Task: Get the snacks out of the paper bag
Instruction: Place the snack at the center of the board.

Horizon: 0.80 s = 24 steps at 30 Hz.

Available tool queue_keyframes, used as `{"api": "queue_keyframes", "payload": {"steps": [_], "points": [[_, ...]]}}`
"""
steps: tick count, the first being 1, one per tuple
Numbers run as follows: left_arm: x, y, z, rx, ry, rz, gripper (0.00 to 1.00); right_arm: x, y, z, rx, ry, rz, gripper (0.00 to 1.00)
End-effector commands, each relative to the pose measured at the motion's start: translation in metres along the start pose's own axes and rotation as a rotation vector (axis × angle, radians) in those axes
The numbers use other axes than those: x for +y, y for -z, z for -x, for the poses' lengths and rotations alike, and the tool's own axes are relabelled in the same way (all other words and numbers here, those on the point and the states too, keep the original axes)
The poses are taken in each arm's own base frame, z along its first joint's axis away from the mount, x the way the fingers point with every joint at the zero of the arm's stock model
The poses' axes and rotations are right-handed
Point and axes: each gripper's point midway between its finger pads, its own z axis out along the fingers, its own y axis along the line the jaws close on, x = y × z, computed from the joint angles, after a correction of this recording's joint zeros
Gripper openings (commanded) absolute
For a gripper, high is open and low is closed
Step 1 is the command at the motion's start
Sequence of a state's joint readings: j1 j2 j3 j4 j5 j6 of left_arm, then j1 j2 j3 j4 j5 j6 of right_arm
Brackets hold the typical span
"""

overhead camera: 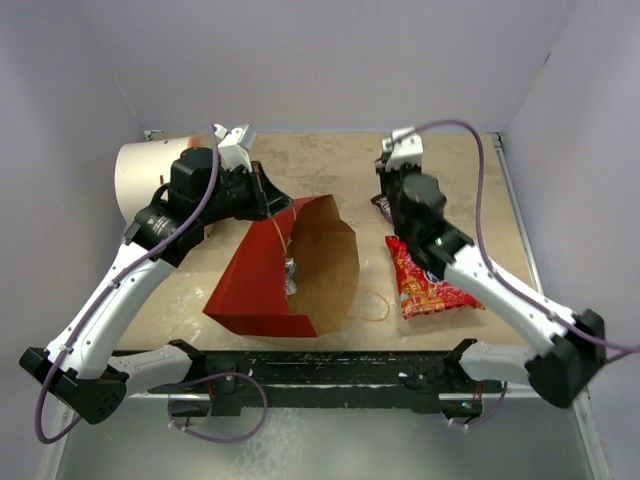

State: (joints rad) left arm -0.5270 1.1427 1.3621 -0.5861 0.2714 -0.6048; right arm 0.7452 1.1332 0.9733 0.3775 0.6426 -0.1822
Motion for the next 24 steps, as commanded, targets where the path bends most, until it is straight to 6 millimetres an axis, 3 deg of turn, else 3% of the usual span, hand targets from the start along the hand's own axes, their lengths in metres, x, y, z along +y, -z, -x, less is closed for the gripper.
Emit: {"api": "queue_keyframes", "payload": {"steps": [1, 4, 7, 13, 24], "points": [[-0.008, 0.008, 0.012, -0.045, -0.042, -0.015, 0.00, -0.031, -0.058, -0.045, 0.245, -0.061, -0.145, 0.00], [-0.009, 0.007, 0.012, -0.034, -0.042, -0.018, 0.00, -0.039, -0.087, -0.089, 0.429, -0.066, -0.168, 0.00], [-0.012, 0.005, 0.012, -0.025, -0.029, -0.029, 0.00, -0.055, -0.101, -0.126, 0.565, -0.114, -0.234, 0.00], [-0.014, 0.000, 0.009, 0.005, -0.007, -0.043, 0.00, -0.092, -0.110, -0.208, 0.839, -0.109, -0.344, 0.00], [-0.010, -0.014, -0.001, 0.050, 0.006, -0.052, 0.00, -0.071, -0.101, -0.277, 1.020, -0.175, -0.269, 0.02]]}}
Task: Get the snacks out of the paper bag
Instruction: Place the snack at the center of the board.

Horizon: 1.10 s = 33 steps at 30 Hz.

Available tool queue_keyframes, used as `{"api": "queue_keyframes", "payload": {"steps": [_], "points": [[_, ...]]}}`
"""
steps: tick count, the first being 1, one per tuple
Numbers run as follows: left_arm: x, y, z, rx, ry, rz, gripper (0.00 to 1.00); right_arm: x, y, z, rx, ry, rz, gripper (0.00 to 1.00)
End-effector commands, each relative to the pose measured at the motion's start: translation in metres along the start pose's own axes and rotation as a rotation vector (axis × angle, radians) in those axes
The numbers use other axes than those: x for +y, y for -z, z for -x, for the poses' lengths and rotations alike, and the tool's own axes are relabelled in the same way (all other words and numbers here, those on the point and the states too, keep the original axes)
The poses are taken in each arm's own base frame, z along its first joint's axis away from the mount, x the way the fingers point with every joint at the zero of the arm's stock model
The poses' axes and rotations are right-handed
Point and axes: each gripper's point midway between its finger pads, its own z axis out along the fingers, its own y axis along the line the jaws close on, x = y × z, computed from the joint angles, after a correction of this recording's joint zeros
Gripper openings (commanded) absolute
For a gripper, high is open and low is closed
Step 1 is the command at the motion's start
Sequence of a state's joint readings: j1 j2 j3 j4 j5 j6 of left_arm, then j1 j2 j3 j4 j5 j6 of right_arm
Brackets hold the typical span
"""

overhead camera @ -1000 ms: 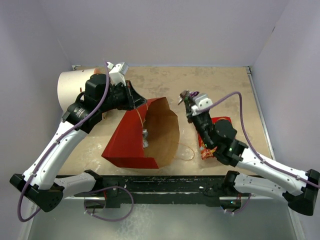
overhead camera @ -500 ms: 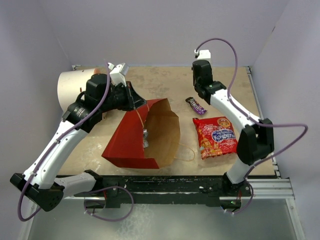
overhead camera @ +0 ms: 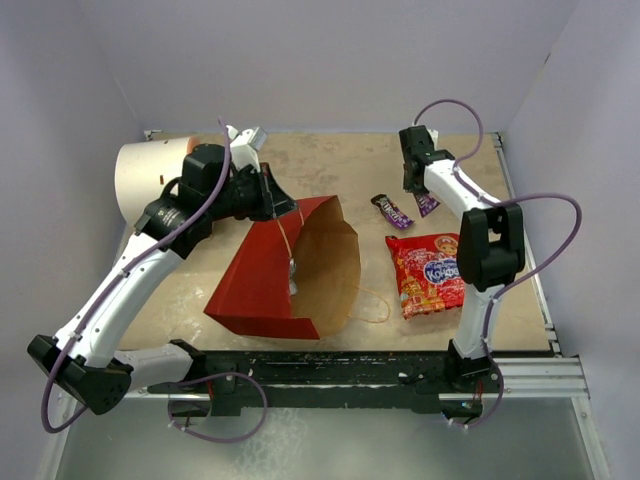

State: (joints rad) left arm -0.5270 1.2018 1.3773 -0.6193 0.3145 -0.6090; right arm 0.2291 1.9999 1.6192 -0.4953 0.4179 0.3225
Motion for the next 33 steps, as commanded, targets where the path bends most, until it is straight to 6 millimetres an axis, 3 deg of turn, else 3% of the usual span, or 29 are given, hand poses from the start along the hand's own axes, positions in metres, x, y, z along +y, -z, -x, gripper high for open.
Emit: {"api": "queue_keyframes", "payload": {"steps": [1, 9, 13, 16, 21, 23, 30, 33], "points": [[-0.015, 0.000, 0.014, -0.036, -0.025, -0.052, 0.00, 0.014, 0.002, 0.003, 0.011, -0.023, 0.051, 0.02], [-0.015, 0.003, 0.021, -0.056, -0.055, -0.036, 0.00, 0.018, -0.002, -0.006, 0.033, -0.053, 0.068, 0.12], [-0.013, 0.007, 0.027, -0.068, -0.090, -0.012, 0.00, 0.022, 0.005, -0.002, 0.017, -0.087, 0.107, 0.51], [-0.013, 0.009, 0.031, -0.072, -0.130, -0.001, 0.00, 0.028, 0.020, 0.006, -0.015, -0.102, 0.175, 0.61], [-0.027, 0.004, 0.028, -0.013, -0.223, -0.090, 0.00, 0.028, 0.052, 0.017, -0.067, -0.122, 0.251, 0.68], [-0.033, 0.001, 0.020, 0.041, -0.246, -0.141, 0.00, 0.032, 0.074, 0.024, -0.116, -0.124, 0.329, 0.69], [-0.048, -0.003, 0.001, 0.112, -0.226, -0.269, 0.00, 0.052, 0.145, 0.016, -0.343, -0.010, 0.618, 0.70], [-0.046, -0.003, -0.001, 0.103, -0.199, -0.263, 0.00, 0.071, 0.168, -0.004, -0.402, 0.136, 0.691, 0.71]]}}
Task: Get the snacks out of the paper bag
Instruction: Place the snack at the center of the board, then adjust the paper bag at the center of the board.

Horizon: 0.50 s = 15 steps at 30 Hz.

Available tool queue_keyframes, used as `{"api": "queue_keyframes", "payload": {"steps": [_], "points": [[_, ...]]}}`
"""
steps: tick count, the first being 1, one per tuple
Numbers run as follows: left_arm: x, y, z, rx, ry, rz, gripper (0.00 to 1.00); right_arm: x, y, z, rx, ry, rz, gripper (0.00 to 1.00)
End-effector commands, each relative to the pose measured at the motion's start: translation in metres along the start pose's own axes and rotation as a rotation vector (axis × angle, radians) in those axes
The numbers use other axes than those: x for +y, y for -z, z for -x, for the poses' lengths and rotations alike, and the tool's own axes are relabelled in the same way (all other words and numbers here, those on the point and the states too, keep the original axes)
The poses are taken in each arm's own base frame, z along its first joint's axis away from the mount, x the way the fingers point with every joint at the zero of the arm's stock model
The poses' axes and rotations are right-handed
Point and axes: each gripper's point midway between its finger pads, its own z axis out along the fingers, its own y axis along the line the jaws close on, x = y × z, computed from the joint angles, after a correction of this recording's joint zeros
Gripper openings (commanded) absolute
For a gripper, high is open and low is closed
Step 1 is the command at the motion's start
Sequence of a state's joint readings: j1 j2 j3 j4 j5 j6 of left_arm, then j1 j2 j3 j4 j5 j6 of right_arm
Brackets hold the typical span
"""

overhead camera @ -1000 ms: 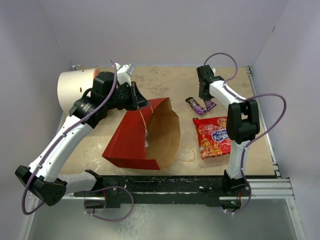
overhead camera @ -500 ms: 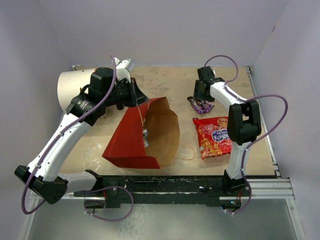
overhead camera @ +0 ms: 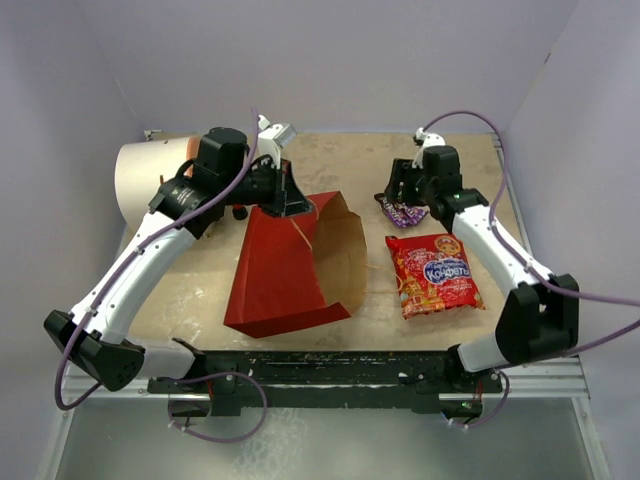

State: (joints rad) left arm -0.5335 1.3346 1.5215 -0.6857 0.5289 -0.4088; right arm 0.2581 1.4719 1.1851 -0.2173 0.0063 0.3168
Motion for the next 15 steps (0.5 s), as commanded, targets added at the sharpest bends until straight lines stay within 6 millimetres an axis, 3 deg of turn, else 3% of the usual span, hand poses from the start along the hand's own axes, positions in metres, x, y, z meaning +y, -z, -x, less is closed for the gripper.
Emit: {"api": "queue_keyframes", "payload": {"steps": [1, 3, 6, 9, 15], "points": [[-0.020, 0.009, 0.005, -0.050, -0.024, -0.078, 0.00, 0.056, 0.018, -0.002, -0.105, 0.224, 0.216, 0.71], [-0.018, 0.010, 0.003, -0.054, -0.013, -0.063, 0.00, 0.055, 0.017, -0.011, -0.102, 0.269, 0.178, 0.71], [-0.014, 0.014, 0.000, -0.057, -0.004, -0.033, 0.00, 0.028, 0.010, -0.015, -0.069, 0.245, 0.017, 0.68], [-0.011, 0.019, -0.002, -0.061, -0.001, -0.005, 0.00, 0.021, -0.001, -0.026, -0.011, 0.240, -0.026, 0.64], [-0.004, 0.025, -0.009, -0.047, 0.004, 0.047, 0.00, 0.056, -0.018, -0.024, -0.024, 0.278, 0.114, 0.62]]}}
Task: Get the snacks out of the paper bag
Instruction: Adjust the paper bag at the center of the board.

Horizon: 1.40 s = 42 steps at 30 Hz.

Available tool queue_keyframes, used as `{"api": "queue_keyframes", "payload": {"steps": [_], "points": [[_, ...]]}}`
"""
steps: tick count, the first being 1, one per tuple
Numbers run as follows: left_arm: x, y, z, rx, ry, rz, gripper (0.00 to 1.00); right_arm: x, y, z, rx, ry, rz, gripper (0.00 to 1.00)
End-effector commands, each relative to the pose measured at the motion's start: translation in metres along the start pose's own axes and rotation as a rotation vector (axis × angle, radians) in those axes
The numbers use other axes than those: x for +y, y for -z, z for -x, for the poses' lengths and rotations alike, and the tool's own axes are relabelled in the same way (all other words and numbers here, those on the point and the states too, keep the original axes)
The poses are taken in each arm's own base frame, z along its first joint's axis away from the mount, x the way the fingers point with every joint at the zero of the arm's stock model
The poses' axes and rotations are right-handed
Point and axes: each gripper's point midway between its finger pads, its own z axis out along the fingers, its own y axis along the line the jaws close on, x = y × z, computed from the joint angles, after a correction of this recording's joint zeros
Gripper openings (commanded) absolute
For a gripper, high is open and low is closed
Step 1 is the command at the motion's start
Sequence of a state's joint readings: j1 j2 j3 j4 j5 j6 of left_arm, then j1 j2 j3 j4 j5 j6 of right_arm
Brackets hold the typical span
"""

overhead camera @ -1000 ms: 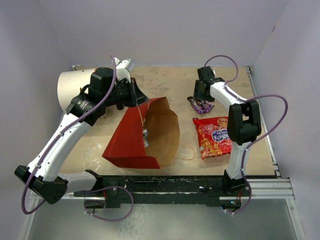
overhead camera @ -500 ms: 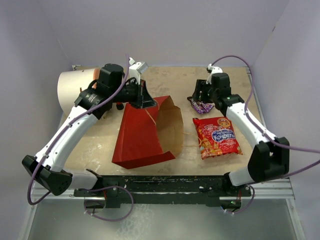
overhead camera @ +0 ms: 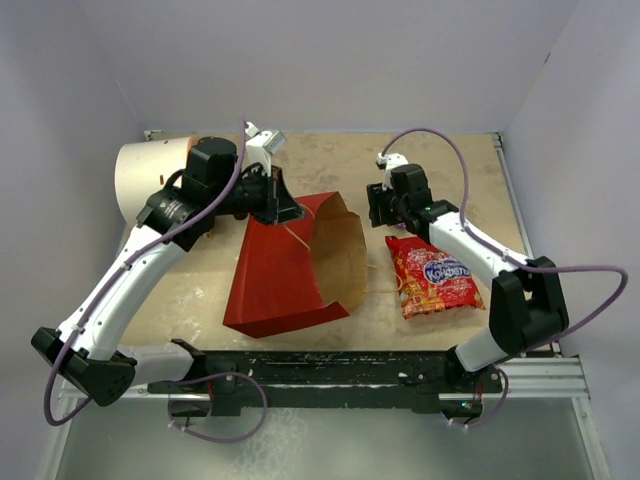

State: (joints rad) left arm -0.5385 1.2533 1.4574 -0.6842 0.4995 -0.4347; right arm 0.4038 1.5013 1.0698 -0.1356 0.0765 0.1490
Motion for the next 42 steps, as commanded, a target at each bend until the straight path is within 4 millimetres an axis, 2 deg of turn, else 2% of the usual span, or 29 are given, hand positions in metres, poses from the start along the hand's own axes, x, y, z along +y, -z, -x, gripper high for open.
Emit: {"api": "queue_keyframes", "payload": {"steps": [1, 4, 9, 13, 17, 22, 26, 29, 35, 39, 42], "points": [[0.000, 0.011, 0.000, -0.023, -0.011, 0.035, 0.00, 0.021, 0.000, 0.042, -0.109, 0.012, 0.073, 0.62], [0.002, 0.011, -0.003, -0.009, -0.009, 0.040, 0.00, 0.030, -0.006, 0.058, -0.103, -0.007, 0.105, 0.63], [0.006, 0.010, -0.006, 0.012, -0.003, 0.057, 0.00, 0.057, -0.020, 0.060, -0.034, -0.015, 0.228, 0.63], [0.006, 0.008, 0.001, -0.005, -0.010, 0.061, 0.00, 0.083, -0.014, 0.053, -0.028, -0.052, 0.373, 0.63], [0.008, 0.001, 0.012, -0.016, -0.026, 0.069, 0.00, 0.090, -0.002, 0.039, -0.024, -0.047, 0.426, 0.62], [0.012, -0.016, 0.031, -0.020, -0.050, 0.069, 0.00, 0.091, 0.015, 0.013, 0.003, -0.042, 0.458, 0.62], [0.012, -0.036, 0.053, -0.030, -0.080, 0.050, 0.00, 0.094, 0.030, -0.007, 0.013, -0.046, 0.493, 0.62], [0.013, -0.052, 0.069, -0.033, -0.113, 0.033, 0.00, 0.093, 0.037, -0.031, 0.042, -0.054, 0.497, 0.62], [0.020, -0.074, 0.094, -0.052, -0.190, 0.029, 0.00, 0.109, 0.059, -0.049, 0.022, -0.029, 0.581, 0.62], [0.027, -0.077, 0.085, -0.007, -0.219, 0.045, 0.00, 0.117, 0.070, -0.051, -0.020, -0.007, 0.615, 0.62], [0.034, -0.067, 0.060, 0.047, -0.201, 0.067, 0.00, 0.099, 0.066, -0.047, -0.039, -0.013, 0.498, 0.63]]}}
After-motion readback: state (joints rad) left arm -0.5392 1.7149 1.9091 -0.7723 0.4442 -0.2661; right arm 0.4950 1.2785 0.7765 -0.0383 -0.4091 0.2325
